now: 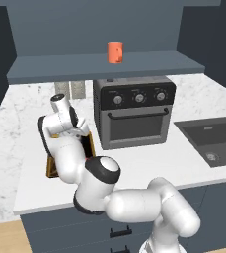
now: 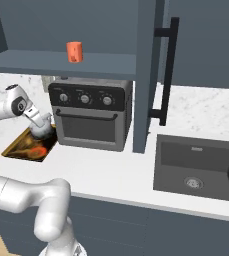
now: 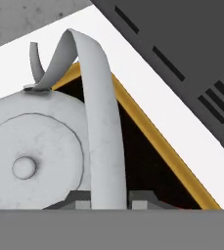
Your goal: Pick the kettle from the counter and place it on the tray. Then pick the mug from the cabinet and place it on the tray. Then close the cabinet doors.
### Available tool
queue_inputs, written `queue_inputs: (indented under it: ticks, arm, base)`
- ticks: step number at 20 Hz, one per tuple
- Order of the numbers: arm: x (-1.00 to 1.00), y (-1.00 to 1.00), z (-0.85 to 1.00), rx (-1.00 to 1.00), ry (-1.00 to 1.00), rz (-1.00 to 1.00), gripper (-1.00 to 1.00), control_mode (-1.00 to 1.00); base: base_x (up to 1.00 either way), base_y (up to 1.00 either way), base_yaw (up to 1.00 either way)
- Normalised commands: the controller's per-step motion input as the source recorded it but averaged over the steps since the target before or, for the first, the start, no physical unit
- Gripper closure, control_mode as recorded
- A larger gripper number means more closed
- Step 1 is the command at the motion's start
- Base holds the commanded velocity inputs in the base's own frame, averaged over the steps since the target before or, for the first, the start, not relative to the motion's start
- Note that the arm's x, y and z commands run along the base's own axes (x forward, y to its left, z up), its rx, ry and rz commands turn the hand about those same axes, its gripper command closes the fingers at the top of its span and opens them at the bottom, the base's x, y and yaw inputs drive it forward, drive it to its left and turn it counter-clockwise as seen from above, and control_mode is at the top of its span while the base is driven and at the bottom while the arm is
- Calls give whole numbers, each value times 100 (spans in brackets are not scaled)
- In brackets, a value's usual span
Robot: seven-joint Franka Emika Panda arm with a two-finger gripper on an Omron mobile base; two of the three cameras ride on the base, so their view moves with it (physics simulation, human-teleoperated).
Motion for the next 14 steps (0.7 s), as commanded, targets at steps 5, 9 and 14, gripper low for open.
queue_inputs:
  ticks: [5, 9, 14]
  arm:
    - [0, 1, -11, 0, 0, 0, -100, -100]
    - [0, 0, 0, 0, 0, 0, -100, -100]
    - [-1, 0, 2, 0, 0, -1, -100, -100]
  base:
    - [0, 0, 0]
    - [0, 0, 0]
    - [0, 0, 0]
